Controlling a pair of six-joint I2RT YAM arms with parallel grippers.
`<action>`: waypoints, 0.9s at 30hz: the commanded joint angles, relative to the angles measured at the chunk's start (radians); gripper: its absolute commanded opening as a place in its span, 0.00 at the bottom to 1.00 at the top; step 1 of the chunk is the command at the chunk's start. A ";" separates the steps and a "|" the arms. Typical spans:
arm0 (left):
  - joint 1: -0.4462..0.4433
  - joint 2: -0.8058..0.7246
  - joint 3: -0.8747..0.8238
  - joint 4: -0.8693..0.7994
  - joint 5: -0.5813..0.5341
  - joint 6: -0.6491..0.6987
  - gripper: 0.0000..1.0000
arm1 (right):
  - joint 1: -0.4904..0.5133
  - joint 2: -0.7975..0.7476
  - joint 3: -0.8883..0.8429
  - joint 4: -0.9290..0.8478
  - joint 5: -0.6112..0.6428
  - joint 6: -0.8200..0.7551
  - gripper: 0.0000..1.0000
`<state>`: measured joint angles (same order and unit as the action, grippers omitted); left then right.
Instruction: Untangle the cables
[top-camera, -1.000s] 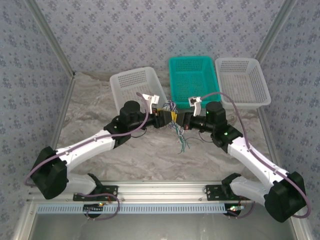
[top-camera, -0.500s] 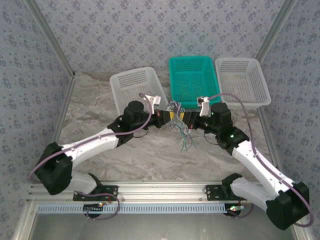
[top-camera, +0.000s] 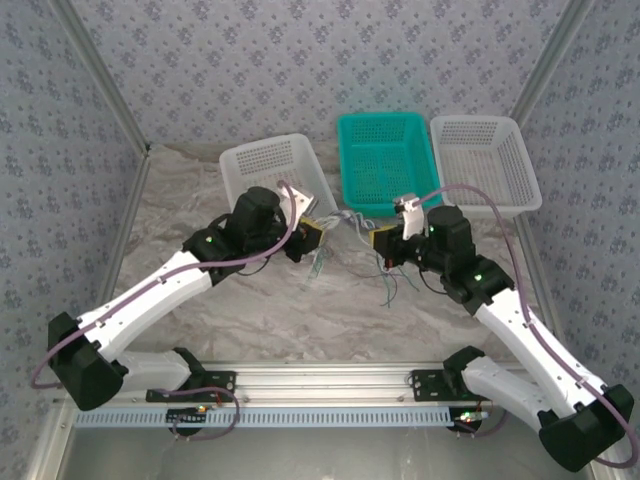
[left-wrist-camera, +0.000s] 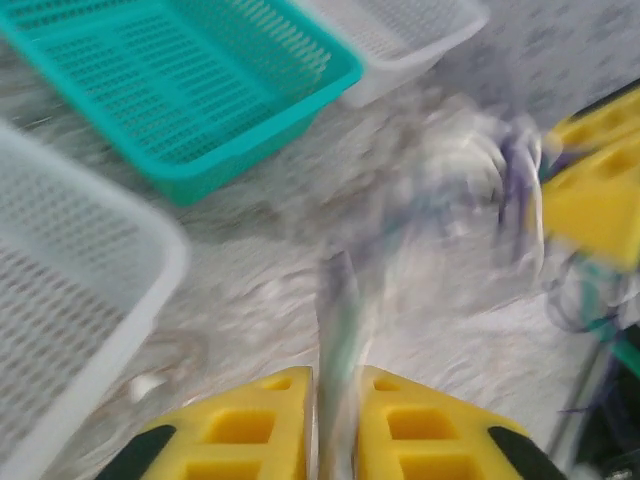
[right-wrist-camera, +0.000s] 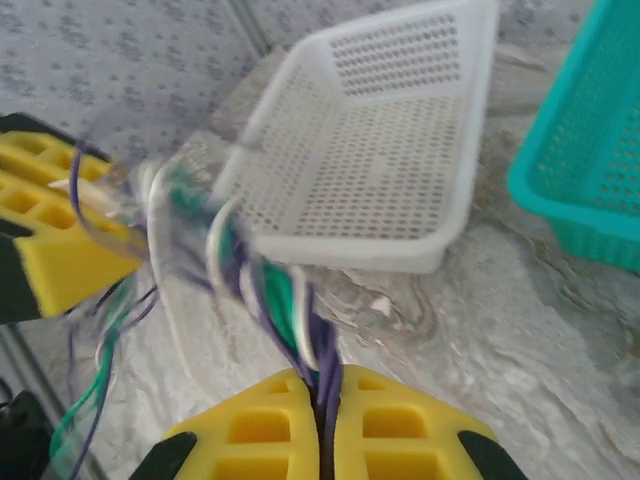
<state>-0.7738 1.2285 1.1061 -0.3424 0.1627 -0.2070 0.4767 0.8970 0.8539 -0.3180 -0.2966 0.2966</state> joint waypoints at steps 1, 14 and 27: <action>0.044 -0.034 -0.073 0.006 -0.077 -0.052 0.31 | -0.043 -0.001 0.014 0.010 -0.051 0.095 0.00; 0.021 0.063 -0.157 0.388 0.007 -0.287 0.74 | 0.007 0.037 0.006 0.171 -0.171 0.268 0.00; -0.007 0.253 -0.080 0.101 -0.359 -0.338 0.58 | -0.039 -0.097 0.082 0.081 -0.103 0.296 0.00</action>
<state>-0.7956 1.4853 0.9741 -0.0544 0.0547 -0.5156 0.4702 0.8478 0.8726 -0.2192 -0.4244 0.5697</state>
